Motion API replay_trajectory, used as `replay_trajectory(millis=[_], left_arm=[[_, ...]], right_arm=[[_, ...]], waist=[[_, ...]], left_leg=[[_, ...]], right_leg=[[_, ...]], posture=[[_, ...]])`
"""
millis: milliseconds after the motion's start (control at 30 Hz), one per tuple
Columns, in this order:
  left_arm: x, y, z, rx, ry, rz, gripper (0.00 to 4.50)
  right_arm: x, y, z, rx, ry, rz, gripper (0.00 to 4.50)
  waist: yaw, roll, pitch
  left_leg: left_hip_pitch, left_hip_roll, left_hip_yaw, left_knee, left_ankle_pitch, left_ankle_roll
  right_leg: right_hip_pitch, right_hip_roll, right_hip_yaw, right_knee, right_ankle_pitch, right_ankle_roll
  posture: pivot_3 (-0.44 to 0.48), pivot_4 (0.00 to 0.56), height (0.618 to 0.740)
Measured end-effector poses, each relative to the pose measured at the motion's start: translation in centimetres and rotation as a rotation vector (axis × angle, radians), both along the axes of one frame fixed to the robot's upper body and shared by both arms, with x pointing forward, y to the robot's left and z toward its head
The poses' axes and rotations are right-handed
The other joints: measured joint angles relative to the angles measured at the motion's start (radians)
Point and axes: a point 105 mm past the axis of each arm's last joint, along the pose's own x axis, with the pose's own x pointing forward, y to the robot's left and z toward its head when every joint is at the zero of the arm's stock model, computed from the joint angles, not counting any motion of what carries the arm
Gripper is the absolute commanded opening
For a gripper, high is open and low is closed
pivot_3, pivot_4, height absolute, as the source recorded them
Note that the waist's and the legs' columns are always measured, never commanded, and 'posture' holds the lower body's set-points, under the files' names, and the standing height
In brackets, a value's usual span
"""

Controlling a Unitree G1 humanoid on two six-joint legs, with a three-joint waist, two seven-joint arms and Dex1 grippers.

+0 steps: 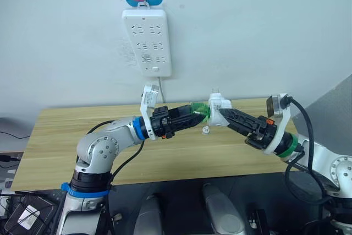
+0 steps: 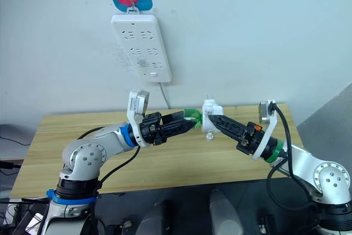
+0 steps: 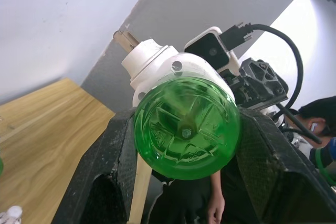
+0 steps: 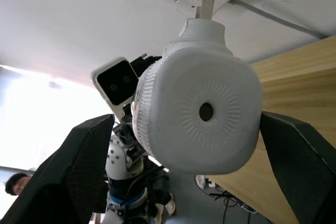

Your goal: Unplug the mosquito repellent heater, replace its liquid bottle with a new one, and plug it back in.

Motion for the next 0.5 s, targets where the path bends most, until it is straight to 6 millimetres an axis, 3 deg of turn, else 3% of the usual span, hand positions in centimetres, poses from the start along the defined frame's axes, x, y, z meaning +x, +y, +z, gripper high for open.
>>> replay_trajectory(millis=[133, 333, 500], left_arm=[[-0.3, -0.06, -0.02, 0.002, -0.002, -0.009, 2.34], [-0.65, -0.12, -0.18, -0.007, 0.005, -0.023, 2.34], [-0.64, -0.25, -0.27, -0.005, -0.003, -0.022, 2.34]], right_arm=[[0.05, 0.09, 0.07, 0.017, 0.0, -0.003, 4.5], [0.23, -0.04, 0.57, 0.059, -0.014, -0.012, 3.03], [0.26, -0.13, 0.58, 0.056, -0.015, -0.015, 3.0]], waist=[[0.0, 0.0, 0.0], [0.001, 0.0, 0.0], [0.001, 0.0, 0.0]], left_leg=[[0.0, 0.0, 0.0, 0.0, 0.0, 0.0], [0.0, 0.0, 0.0, 0.0, 0.0, 0.0], [0.0, 0.0, 0.0, 0.0, 0.0, 0.0]], right_leg=[[0.0, 0.0, 0.0, 0.0, 0.0, 0.0], [0.0, 0.0, 0.0, 0.0, 0.0, 0.0], [0.0, 0.0, 0.0, 0.0, 0.0, 0.0]], posture=[[-0.273, 0.237, 0.74], [-0.271, 0.236, 0.74], [-0.271, 0.233, 0.74]])
